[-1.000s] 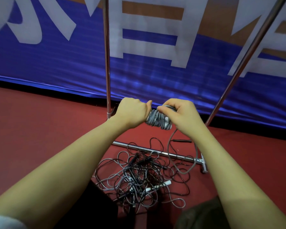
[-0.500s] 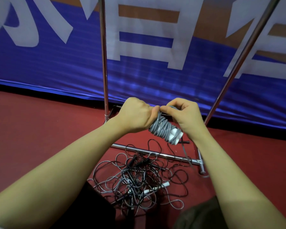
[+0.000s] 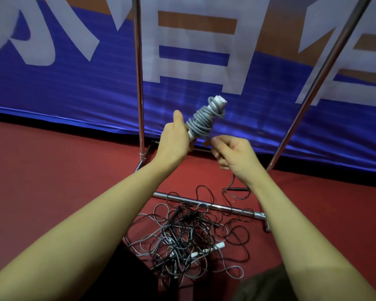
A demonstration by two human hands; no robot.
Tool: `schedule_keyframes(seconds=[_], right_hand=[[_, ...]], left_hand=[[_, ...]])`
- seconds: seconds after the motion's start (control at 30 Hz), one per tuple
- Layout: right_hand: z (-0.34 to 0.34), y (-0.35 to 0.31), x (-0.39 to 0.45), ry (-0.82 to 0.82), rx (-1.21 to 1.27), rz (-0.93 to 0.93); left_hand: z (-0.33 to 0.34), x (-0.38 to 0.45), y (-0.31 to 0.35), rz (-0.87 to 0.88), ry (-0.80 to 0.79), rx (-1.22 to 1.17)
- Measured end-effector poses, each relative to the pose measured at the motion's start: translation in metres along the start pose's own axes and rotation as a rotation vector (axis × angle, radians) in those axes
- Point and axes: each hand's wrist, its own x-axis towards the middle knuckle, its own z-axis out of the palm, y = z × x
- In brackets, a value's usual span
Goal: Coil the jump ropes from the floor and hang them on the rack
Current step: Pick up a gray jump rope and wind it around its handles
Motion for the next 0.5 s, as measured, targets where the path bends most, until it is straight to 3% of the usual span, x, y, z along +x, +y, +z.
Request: schedule_keyframes(seconds=[0.07, 0.13, 0.27, 0.5], right_hand=[[0.004, 0.003, -0.002, -0.078, -0.057, 0.028], [0.009, 0.004, -0.003, -0.138, -0.174, 0.025], [0.019, 0.001, -0.009, -0.231, -0.444, -0.072], [0.022, -0.009, -0.015, -0.260, -0.400, -0.074]], left_hand=[[0.001, 0.007, -0.005, -0.215, 0.045, -0.161], [0.001, 0.010, -0.010, -0.271, 0.084, -0.180], [0.001, 0.017, -0.018, -0.171, 0.126, 0.150], [-0.005, 0.019, -0.028, -0.152, 0.159, 0.490]])
